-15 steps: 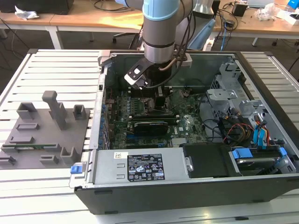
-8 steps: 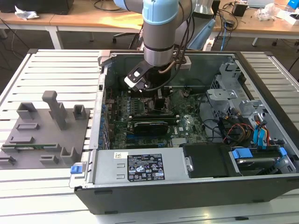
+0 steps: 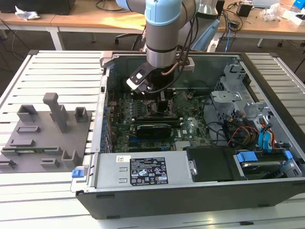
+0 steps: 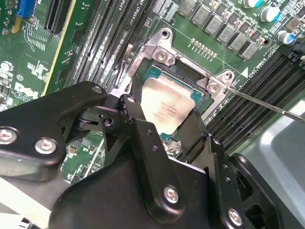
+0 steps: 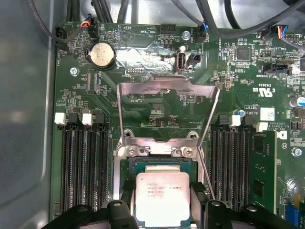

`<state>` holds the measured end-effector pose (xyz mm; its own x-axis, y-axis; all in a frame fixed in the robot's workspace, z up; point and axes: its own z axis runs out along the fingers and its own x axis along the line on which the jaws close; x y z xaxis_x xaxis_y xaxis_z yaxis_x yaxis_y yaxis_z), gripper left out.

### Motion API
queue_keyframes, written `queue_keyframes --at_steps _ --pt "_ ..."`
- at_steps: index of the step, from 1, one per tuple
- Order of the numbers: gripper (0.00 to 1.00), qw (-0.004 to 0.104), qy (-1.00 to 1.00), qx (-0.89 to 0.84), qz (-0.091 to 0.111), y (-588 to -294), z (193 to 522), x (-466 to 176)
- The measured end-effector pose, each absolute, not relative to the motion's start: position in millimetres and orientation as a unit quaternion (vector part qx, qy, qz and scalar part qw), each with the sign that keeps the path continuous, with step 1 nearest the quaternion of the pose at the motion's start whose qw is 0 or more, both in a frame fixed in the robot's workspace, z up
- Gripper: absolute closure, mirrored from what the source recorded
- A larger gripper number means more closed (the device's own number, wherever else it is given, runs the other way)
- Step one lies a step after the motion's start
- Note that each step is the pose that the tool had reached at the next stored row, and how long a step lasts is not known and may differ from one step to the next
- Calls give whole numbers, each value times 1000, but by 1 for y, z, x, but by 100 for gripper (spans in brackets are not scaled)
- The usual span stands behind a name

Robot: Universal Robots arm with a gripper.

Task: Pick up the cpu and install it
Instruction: 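Place the cpu into insertion slot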

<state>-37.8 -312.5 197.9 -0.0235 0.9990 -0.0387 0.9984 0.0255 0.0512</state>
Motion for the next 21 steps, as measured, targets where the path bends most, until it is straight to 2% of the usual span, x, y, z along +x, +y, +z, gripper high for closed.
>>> queue_keyframes --at_steps 21 --pt "45 31 715 698 5 -311 196 -37"
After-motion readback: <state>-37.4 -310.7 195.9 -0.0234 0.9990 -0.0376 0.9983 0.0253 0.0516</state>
